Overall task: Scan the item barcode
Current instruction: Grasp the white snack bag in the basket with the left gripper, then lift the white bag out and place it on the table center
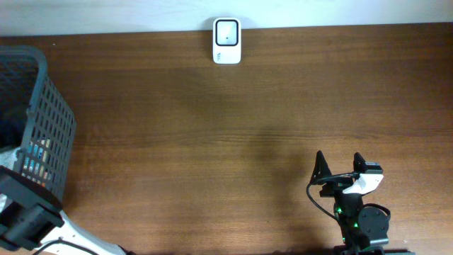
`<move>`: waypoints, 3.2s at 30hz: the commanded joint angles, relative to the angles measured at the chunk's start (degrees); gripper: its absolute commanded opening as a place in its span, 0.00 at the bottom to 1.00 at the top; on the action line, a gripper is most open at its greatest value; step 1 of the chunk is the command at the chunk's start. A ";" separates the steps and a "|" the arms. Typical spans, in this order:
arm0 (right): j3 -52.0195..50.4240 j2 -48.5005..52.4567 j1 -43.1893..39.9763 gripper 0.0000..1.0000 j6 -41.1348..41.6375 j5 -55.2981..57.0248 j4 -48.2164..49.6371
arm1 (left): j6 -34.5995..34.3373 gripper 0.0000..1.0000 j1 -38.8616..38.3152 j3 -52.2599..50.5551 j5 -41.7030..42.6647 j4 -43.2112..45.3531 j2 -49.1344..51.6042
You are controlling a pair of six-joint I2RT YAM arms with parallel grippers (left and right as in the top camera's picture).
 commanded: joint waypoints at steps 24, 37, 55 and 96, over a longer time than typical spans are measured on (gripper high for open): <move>-0.42 -0.37 -0.26 0.99 0.42 -0.13 -0.22 | 0.22 0.35 6.16 -17.79 -0.94 12.24 -0.94; -0.42 -0.37 -0.26 0.99 0.42 -0.13 -0.22 | -4.33 0.12 1.16 3.23 6.54 3.26 -2.49; -0.42 -0.37 -0.26 0.99 0.42 -0.13 -0.22 | -4.31 0.44 1.09 -2.10 6.05 3.10 -1.60; -0.42 -0.37 -0.26 0.99 0.42 -0.13 -0.22 | -15.82 0.00 -4.00 18.88 12.96 4.42 -14.82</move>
